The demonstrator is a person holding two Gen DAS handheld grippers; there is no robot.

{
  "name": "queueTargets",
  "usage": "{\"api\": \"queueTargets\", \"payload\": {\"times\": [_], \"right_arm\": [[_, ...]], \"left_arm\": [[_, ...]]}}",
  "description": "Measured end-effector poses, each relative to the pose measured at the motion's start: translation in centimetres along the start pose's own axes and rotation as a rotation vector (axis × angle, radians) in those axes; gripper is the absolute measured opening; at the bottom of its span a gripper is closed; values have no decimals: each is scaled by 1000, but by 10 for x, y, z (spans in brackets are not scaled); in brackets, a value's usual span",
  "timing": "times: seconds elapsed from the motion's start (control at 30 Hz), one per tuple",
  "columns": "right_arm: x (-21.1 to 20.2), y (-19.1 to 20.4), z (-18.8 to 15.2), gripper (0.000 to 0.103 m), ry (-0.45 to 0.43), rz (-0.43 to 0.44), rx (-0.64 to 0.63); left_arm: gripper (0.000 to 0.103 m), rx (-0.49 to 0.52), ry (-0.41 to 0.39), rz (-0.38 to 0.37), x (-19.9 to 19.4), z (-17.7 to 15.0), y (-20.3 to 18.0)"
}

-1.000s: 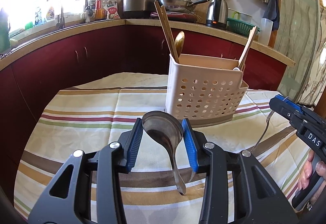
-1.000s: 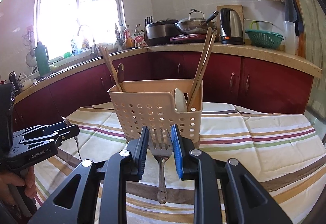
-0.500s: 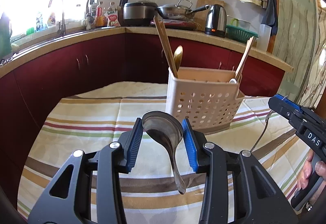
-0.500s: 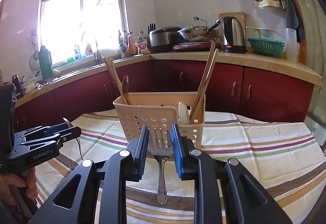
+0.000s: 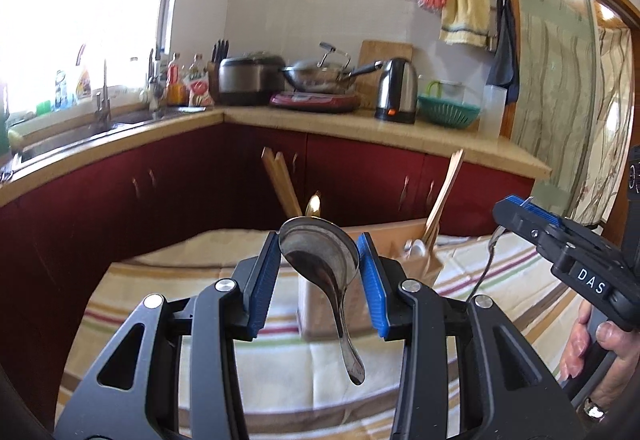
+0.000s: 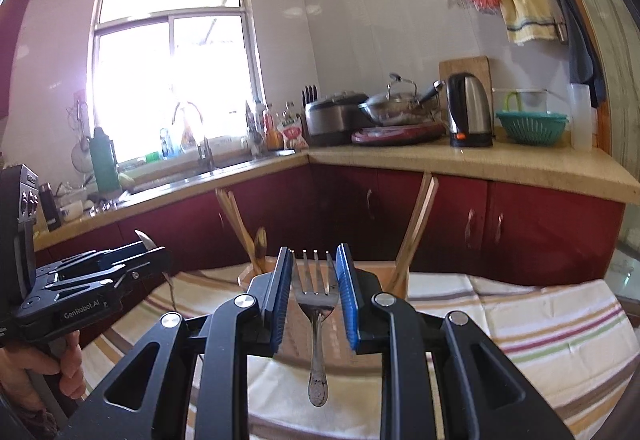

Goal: Organize utensils
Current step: 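Carry the steel spoon with the left tool while the right tool carries the fork into the caddy, then open the left tool to release the steel spoon while the right tool releases the fork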

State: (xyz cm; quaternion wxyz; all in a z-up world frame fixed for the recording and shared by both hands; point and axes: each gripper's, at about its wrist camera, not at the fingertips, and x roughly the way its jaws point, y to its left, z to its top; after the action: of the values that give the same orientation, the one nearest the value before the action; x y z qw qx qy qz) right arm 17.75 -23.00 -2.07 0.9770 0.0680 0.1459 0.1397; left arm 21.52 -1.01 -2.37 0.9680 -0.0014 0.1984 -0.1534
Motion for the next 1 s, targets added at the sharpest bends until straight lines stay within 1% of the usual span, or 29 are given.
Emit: {"api": "queueTargets", "payload": {"times": [0.17,0.3,0.43,0.57,0.63,0.73,1.0], "right_arm": [[2,-1,25,24,-63,11,-15],[8,-3,40,24,-96,22,-16],[21,-7,47,24,-117,29,-7],[41,-9,47,24,-134,37,-1],[50,-10,44,24,-131,38,3],[64,-13,36,24,-110,44,16],[92,-18,4,24,-18,30,21]], "left_arm": [[39,10,-69,-7,1,32,-3],[39,29,-124,-1,4,53,-7],[39,25,-159,-2,17,66,-10],[39,29,-193,12,38,71,-13],[39,33,-192,15,51,70,-14],[39,28,-159,19,70,63,-12],[39,40,-74,29,105,30,-6]]}}
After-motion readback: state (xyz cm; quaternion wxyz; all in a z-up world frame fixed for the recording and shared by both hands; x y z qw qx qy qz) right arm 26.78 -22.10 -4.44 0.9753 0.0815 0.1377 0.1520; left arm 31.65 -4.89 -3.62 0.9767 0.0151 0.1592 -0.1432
